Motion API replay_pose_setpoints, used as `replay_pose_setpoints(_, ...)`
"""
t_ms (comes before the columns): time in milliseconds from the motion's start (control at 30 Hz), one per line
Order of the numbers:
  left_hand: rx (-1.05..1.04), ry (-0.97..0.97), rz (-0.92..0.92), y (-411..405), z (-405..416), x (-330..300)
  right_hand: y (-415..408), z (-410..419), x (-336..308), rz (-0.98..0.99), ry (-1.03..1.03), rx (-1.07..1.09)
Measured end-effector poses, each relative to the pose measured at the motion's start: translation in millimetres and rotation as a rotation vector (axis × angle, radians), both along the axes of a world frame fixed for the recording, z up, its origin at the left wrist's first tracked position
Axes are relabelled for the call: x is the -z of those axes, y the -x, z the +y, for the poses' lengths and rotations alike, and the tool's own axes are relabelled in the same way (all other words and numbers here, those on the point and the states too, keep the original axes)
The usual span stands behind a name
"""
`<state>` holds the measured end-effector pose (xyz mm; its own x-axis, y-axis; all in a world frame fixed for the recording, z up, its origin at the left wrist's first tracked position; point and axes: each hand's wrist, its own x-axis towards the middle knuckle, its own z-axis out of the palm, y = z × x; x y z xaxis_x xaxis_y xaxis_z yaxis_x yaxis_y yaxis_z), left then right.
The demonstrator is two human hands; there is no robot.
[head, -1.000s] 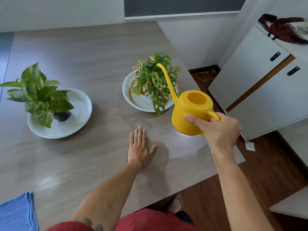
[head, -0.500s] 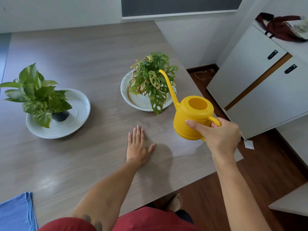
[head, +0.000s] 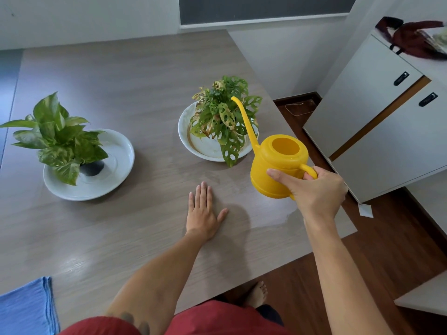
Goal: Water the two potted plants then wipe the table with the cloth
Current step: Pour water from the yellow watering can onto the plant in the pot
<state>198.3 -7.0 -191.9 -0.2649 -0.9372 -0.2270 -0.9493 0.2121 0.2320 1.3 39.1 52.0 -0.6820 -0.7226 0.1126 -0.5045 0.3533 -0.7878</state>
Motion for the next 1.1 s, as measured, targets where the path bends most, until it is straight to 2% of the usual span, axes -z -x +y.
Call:
replay_pose_setpoints(433,-0.001,-0.009,-0.006,0,-1,1,-4,-20,2,0.004,0.014,-0.032)
replay_pose_setpoints(700,-0.013,-0.019,0.024,0,0,-4,1,-12,22,-0.081,0.036,-0.050)
replay_pose_setpoints(900,-0.077,-0.021,0.122,9,1,-13,15,1,40,-0.155,0.104,-0.080)
replay_pose_setpoints(1100,-0.088,0.011,0.192,37,22,-20,45,15,61,-0.165,0.019,-0.076)
